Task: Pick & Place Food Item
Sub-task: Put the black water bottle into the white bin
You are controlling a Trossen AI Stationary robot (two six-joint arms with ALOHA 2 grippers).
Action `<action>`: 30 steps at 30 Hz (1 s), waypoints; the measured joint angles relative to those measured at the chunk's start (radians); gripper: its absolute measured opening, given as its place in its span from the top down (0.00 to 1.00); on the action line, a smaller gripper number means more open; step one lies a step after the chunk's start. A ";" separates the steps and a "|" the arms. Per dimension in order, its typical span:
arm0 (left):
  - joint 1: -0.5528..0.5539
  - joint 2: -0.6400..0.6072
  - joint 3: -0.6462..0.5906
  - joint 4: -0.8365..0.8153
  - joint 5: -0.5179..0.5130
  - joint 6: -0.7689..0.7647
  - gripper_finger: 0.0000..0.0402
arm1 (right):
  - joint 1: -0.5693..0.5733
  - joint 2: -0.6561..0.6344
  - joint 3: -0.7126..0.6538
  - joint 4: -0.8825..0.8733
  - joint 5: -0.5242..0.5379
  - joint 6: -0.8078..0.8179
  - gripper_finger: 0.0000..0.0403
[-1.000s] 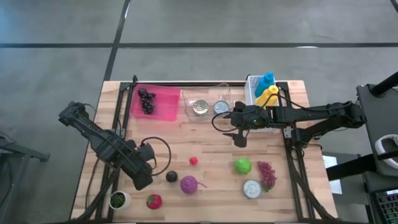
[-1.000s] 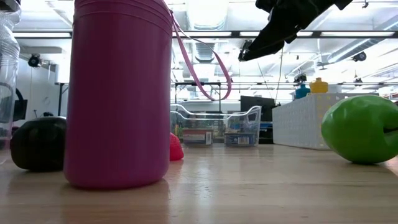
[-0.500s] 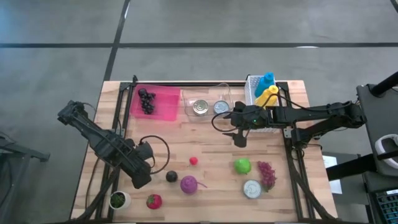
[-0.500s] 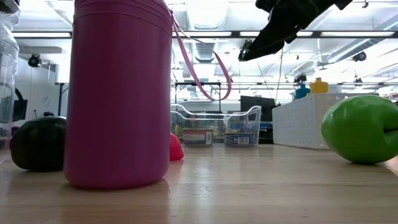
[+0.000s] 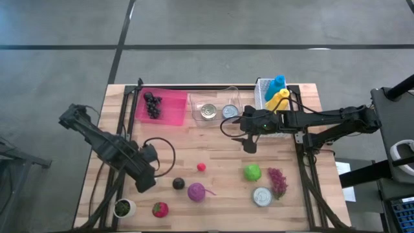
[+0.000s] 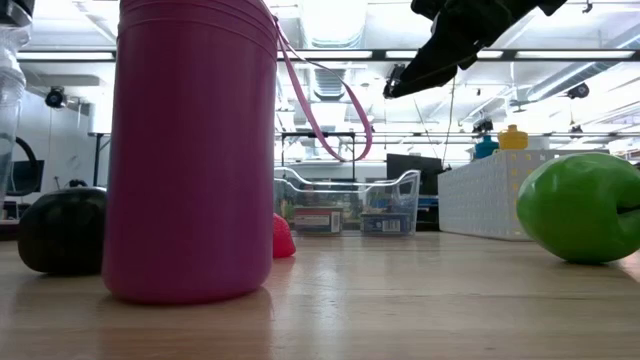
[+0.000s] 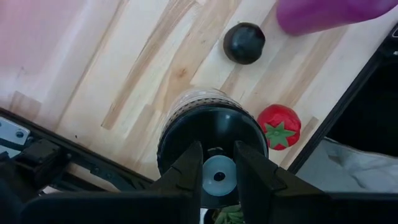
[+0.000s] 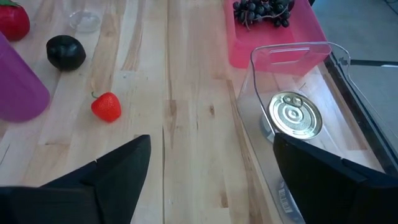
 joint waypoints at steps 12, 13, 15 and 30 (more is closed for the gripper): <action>0.101 -0.133 0.003 -0.044 -0.051 0.020 0.83 | 0.000 0.000 0.000 0.003 0.000 -0.001 0.12; 0.120 -0.142 0.003 -0.044 -0.052 0.024 0.83 | 0.000 0.000 0.000 0.003 0.000 -0.001 0.13; 0.167 -0.159 0.003 -0.044 -0.052 0.034 0.83 | 0.000 0.000 0.000 0.003 0.000 -0.001 0.13; 0.670 -0.123 0.004 -0.025 -0.037 0.507 0.83 | 0.000 0.000 0.000 -0.002 0.000 -0.009 0.18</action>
